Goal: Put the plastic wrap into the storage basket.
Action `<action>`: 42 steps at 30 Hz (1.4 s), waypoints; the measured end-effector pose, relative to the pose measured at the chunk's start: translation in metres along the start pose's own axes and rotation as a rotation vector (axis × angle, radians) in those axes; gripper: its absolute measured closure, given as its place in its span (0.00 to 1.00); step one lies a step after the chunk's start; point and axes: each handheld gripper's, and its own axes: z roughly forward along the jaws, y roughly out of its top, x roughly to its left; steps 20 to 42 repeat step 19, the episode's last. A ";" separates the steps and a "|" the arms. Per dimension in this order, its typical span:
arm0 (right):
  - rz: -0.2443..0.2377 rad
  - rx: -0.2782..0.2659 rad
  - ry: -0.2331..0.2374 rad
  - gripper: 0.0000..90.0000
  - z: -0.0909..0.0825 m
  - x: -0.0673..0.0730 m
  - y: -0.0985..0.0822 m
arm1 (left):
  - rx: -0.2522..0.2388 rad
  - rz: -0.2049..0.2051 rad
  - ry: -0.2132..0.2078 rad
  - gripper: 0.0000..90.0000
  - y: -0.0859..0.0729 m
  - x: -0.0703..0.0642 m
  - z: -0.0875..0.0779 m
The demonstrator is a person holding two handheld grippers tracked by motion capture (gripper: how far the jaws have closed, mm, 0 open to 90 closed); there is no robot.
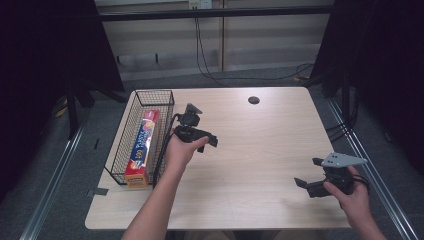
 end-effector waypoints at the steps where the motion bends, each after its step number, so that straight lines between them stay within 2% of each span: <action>1: 0.000 0.000 -0.001 0.02 0.000 0.000 0.000 | -0.004 0.002 0.009 0.09 -0.001 -0.002 0.002; 8: -0.002 0.001 -0.005 0.02 -0.001 0.000 -0.001 | 0.005 0.016 -0.019 0.09 -0.011 -0.006 0.010; 10: -0.002 0.003 -0.005 0.02 -0.001 0.000 -0.001 | 0.009 0.026 -0.010 0.09 -0.013 -0.006 0.013; 14: 0.000 0.005 -0.003 0.02 0.000 0.000 -0.002 | 0.018 0.025 -0.016 0.09 -0.018 -0.007 0.018; 15: 0.000 0.009 -0.009 0.02 0.000 0.000 -0.002 | 0.007 0.027 -0.007 0.09 -0.019 -0.007 0.020; 19: 0.004 0.020 -0.006 0.02 0.002 -0.001 -0.004 | 0.021 0.054 0.002 0.09 -0.024 -0.009 0.025; 42: 0.004 0.020 -0.006 0.02 0.002 -0.001 -0.004 | 0.021 0.054 0.002 0.09 -0.024 -0.009 0.025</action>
